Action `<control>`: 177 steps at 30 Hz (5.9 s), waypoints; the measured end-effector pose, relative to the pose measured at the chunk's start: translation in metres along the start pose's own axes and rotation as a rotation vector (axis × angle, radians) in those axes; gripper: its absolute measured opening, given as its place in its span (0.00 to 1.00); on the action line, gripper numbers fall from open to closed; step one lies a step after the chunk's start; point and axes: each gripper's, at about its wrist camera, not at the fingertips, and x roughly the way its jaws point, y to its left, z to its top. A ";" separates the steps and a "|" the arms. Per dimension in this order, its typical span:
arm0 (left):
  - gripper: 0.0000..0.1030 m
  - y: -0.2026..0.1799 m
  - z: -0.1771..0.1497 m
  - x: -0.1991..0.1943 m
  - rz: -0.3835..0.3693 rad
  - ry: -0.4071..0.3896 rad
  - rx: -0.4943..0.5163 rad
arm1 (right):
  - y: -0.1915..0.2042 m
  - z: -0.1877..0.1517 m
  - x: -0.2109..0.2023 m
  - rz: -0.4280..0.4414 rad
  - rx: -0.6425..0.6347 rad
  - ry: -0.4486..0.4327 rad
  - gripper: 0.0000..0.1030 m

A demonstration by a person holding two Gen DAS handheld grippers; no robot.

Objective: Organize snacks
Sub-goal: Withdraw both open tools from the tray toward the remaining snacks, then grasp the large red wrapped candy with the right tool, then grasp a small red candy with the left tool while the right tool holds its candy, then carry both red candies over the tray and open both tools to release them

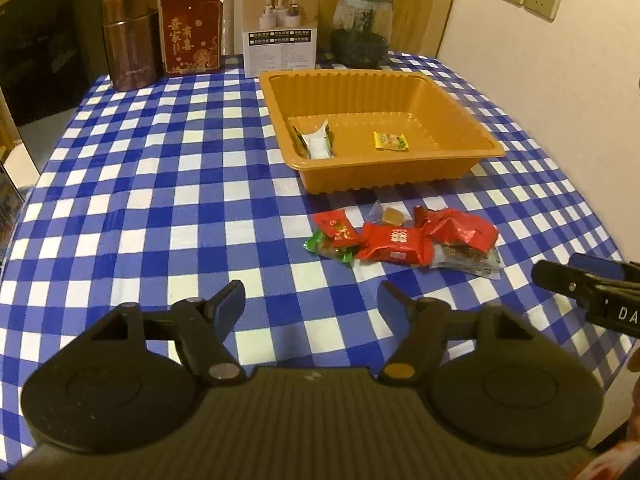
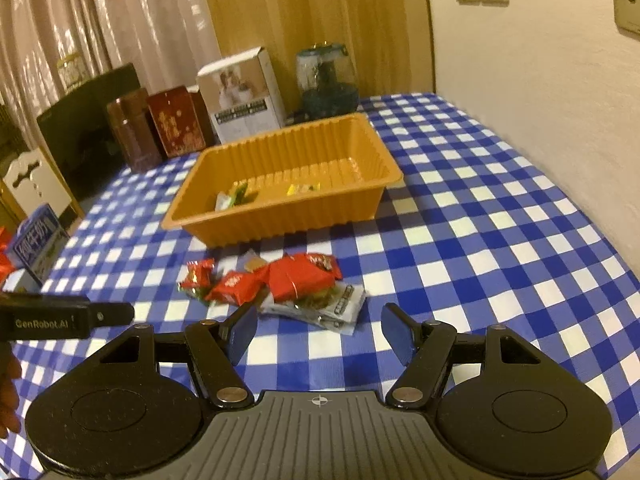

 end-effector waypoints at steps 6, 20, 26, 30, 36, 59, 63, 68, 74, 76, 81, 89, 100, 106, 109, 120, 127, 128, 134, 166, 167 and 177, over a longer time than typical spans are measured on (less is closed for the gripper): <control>0.79 0.001 0.003 0.001 0.002 -0.026 -0.015 | 0.001 -0.002 0.007 -0.015 -0.011 0.039 0.67; 0.83 0.000 0.011 0.018 -0.012 0.025 -0.040 | 0.007 0.011 0.018 -0.003 -0.070 0.032 0.67; 0.83 0.001 0.014 0.026 -0.007 0.026 -0.046 | 0.013 0.025 0.033 0.022 -0.139 0.024 0.66; 0.83 0.005 0.015 0.030 -0.004 0.030 -0.055 | 0.018 0.031 0.052 0.046 -0.206 0.041 0.66; 0.83 0.007 0.014 0.036 -0.008 0.030 -0.055 | 0.020 0.034 0.083 0.066 -0.264 0.089 0.60; 0.83 0.005 0.014 0.050 -0.039 0.041 -0.070 | 0.028 0.027 0.100 0.067 -0.356 0.127 0.40; 0.83 0.005 0.015 0.052 -0.049 0.042 -0.071 | 0.029 0.023 0.096 0.051 -0.361 0.125 0.32; 0.83 0.005 0.018 0.057 -0.064 0.031 -0.073 | 0.019 0.025 0.082 0.044 -0.270 0.093 0.28; 0.68 0.002 0.027 0.068 -0.079 -0.004 -0.091 | 0.004 0.025 0.067 0.011 -0.155 0.061 0.27; 0.55 0.000 0.031 0.073 -0.089 -0.011 -0.087 | 0.001 0.025 0.065 0.008 -0.134 0.058 0.27; 0.43 -0.009 0.039 0.088 -0.096 -0.016 -0.044 | -0.003 0.024 0.062 -0.005 -0.100 0.049 0.27; 0.34 -0.022 0.035 0.109 -0.073 0.030 0.069 | -0.008 0.024 0.063 -0.012 -0.074 0.045 0.27; 0.25 -0.009 0.019 0.077 -0.067 0.019 0.088 | -0.006 0.023 0.062 -0.008 -0.066 0.041 0.27; 0.24 0.002 0.012 0.058 -0.067 0.008 0.078 | -0.006 0.023 0.059 -0.010 -0.062 0.036 0.27; 0.24 0.005 0.012 0.049 -0.072 0.002 0.069 | -0.006 0.022 0.057 -0.010 -0.059 0.032 0.27; 0.24 -0.012 0.027 0.032 -0.102 -0.028 0.080 | -0.010 0.018 0.042 -0.017 -0.030 0.025 0.27; 0.24 -0.022 0.029 0.027 -0.110 -0.018 0.089 | -0.014 0.016 0.029 -0.027 0.007 0.057 0.27; 0.24 -0.024 0.029 0.026 -0.111 -0.018 0.090 | -0.015 0.015 0.027 -0.029 0.014 0.060 0.27; 0.24 -0.028 0.031 0.022 -0.117 -0.020 0.094 | -0.015 0.017 0.020 -0.034 0.014 0.061 0.27; 0.24 -0.023 0.133 0.068 -0.139 -0.097 0.048 | -0.014 0.143 0.098 0.027 0.031 0.015 0.27; 0.24 -0.023 0.135 0.072 -0.139 -0.096 0.045 | -0.016 0.143 0.102 0.027 0.038 0.020 0.27; 0.25 -0.026 0.137 0.106 -0.144 -0.066 0.044 | -0.022 0.142 0.123 0.026 0.064 0.036 0.27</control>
